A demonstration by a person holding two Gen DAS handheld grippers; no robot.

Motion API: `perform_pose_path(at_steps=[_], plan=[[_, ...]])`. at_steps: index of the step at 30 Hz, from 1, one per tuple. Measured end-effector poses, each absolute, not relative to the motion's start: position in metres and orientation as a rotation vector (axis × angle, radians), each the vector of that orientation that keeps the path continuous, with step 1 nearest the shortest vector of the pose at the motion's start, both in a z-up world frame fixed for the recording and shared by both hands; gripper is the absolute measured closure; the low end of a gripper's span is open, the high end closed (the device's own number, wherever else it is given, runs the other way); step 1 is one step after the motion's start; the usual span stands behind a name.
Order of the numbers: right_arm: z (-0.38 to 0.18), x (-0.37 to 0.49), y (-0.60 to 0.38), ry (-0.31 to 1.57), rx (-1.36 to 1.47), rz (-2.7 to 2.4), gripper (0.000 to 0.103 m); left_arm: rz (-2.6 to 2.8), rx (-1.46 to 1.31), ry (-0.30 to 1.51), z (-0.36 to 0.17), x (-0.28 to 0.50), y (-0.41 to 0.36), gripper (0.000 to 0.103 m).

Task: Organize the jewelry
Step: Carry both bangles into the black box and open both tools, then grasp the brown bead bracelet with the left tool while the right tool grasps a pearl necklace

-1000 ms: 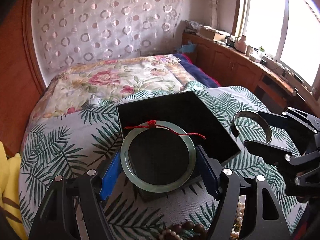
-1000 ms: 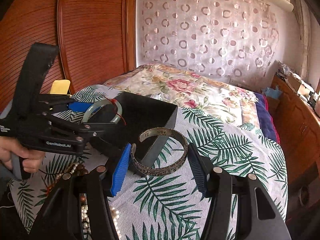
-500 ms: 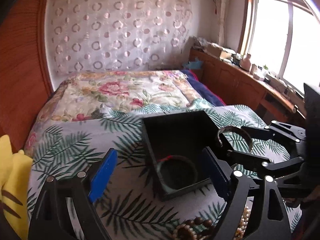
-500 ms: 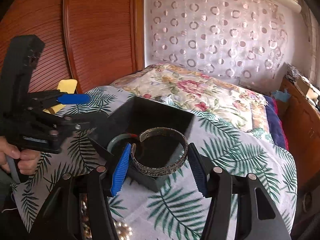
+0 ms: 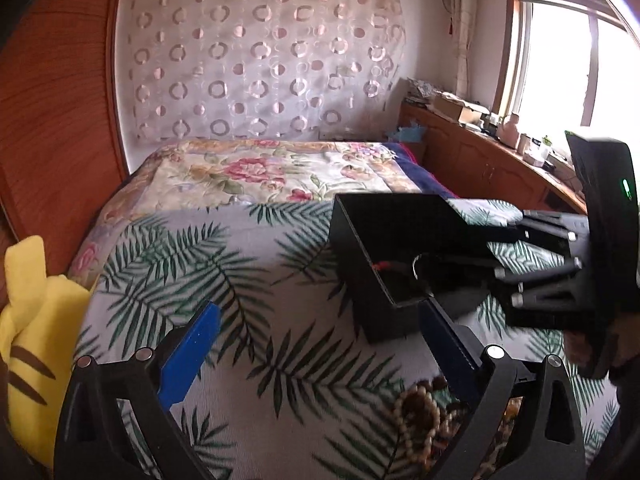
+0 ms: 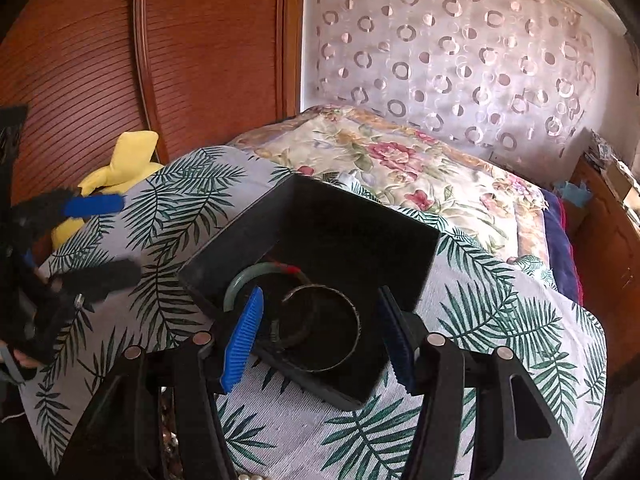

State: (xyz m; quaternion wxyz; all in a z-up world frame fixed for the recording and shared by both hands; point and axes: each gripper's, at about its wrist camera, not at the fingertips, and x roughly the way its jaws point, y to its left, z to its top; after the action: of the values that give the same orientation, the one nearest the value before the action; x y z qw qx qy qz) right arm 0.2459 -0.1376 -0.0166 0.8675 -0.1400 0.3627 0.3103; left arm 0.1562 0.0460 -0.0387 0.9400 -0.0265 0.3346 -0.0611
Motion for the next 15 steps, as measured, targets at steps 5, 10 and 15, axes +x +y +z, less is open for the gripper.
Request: perform_pose_path(at_steps=[5,10,15], plan=[[-0.007,0.237,-0.145,0.738,-0.254,0.649,0.043,-0.149,-0.049,0.697,-0.045,0.138,0.044,0.008],[0.005,0.2,-0.164,0.704,-0.24,0.655,0.043,-0.165,-0.014,0.718,-0.052,0.115,0.037,0.008],[-0.007,0.161,-0.194,0.73,-0.234,0.675,0.053,-0.176,-0.024,0.73,-0.058,0.094,0.036,0.008]])
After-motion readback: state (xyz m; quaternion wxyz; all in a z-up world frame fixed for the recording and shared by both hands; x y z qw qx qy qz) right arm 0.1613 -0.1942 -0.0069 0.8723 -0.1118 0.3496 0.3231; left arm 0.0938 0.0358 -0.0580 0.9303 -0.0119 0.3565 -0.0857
